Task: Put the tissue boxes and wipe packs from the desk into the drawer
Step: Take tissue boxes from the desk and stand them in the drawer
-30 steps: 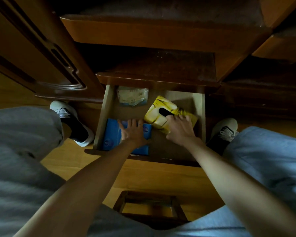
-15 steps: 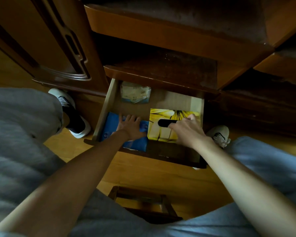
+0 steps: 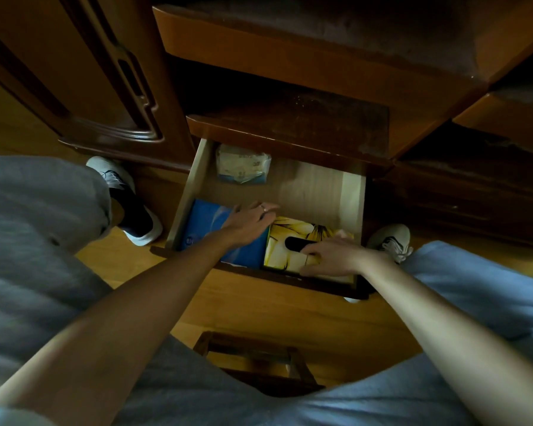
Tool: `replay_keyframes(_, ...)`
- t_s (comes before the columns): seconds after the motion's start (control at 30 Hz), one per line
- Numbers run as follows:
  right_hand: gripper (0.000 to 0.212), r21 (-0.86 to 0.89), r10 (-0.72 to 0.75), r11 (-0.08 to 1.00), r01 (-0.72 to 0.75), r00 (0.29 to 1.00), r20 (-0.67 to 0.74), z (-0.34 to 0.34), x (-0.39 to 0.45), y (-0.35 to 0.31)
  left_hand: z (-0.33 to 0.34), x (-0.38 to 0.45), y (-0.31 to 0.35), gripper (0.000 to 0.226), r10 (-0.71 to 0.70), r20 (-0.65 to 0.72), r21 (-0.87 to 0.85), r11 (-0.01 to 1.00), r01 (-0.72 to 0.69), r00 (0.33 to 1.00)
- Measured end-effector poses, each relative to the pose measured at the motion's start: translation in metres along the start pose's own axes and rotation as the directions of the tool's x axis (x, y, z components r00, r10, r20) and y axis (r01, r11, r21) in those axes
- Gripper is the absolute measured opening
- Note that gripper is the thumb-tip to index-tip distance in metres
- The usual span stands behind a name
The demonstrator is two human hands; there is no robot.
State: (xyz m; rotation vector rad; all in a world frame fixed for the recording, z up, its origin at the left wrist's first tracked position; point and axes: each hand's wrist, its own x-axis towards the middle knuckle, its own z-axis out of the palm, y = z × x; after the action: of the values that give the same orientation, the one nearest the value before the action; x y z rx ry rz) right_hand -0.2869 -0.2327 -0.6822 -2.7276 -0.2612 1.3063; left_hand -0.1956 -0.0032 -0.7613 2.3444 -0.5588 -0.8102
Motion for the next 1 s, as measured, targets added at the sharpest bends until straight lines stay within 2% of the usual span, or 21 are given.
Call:
replay_keyframes(0.03,0.065,0.019,-0.007,1.0,0.008,1.0,-0.019,0.002,-0.001,-0.001,0.002,0.002,0.001,0.053,0.007,0.029,0.024,1.0,-0.008,1.0)
replay_keyframes(0.17,0.052,0.023,-0.036,0.999,0.038,0.996,-0.085,0.007,-0.001,-0.002,0.007,0.006,-0.001,0.076,-0.014,0.109,0.295,0.955,-0.019,0.994)
replay_keyframes(0.37,0.041,0.043,-0.043,0.998,0.051,0.985,-0.166,0.009,-0.005,-0.007,0.001,0.011,-0.001,0.089,-0.053,0.169,0.364,0.931,-0.012,0.984)
replay_keyframes(0.43,0.037,0.122,-0.036,0.989,0.086,0.932,-0.36,0.006,-0.003,-0.008,0.001,0.012,-0.001,0.089,-0.053,0.164,0.36,0.933,-0.01,0.985)
replay_keyframes(0.5,0.042,0.195,0.046,0.977,0.09,0.798,-0.601,-0.002,0.004,-0.007,0.0,0.013,-0.001,0.09,-0.055,0.153,0.341,0.94,-0.001,0.987)
replay_keyframes(0.53,0.048,0.193,0.071,0.978,0.078,0.745,-0.663,-0.007,0.011,-0.006,0.0,0.012,0.0,0.09,-0.061,0.148,0.333,0.943,0.008,0.987)
replay_keyframes(0.57,0.056,0.183,0.089,0.982,0.048,0.737,-0.67,-0.011,0.018,-0.005,0.0,0.013,0.001,0.09,-0.067,0.148,0.333,0.943,0.014,0.987)
replay_keyframes(0.63,0.072,0.16,0.118,0.987,-0.029,0.804,-0.583,-0.011,0.032,-0.008,-0.002,0.013,0.004,0.097,-0.082,0.172,0.361,0.933,0.014,0.982)
replay_keyframes(0.7,0.076,0.115,0.132,0.99,-0.085,0.85,-0.509,0.008,0.042,-0.013,-0.004,0.011,0.007,0.118,-0.101,0.236,0.39,0.921,0.001,0.966)
replay_keyframes(0.73,0.075,0.097,0.127,0.991,-0.09,0.851,-0.51,0.021,0.044,-0.013,-0.007,0.009,0.008,0.13,-0.103,0.266,0.39,0.921,-0.009,0.958)
replay_keyframes(0.8,0.067,0.086,0.12,0.993,-0.086,0.815,-0.567,0.043,0.046,-0.007,-0.013,0.01,0.01,0.143,-0.101,0.311,0.356,0.934,-0.017,0.945)
replay_keyframes(0.87,0.061,0.07,0.132,0.991,-0.114,0.756,-0.641,0.046,0.049,-0.002,-0.018,0.013,0.012,0.145,-0.105,0.35,0.343,0.939,-0.023,0.931)
replay_keyframes(0.93,0.066,0.066,0.158,0.986,-0.156,0.711,-0.686,0.039,0.053,-0.003,-0.018,0.013,0.015,0.144,-0.103,0.365,0.4,0.915,-0.056,0.925)
replay_keyframes(1.0,0.067,0.081,0.194,0.978,-0.191,0.702,-0.685,0.034,0.063,-0.002,-0.015,0.015,0.017,0.142,-0.116,0.377,0.472,0.878,-0.083,0.919)
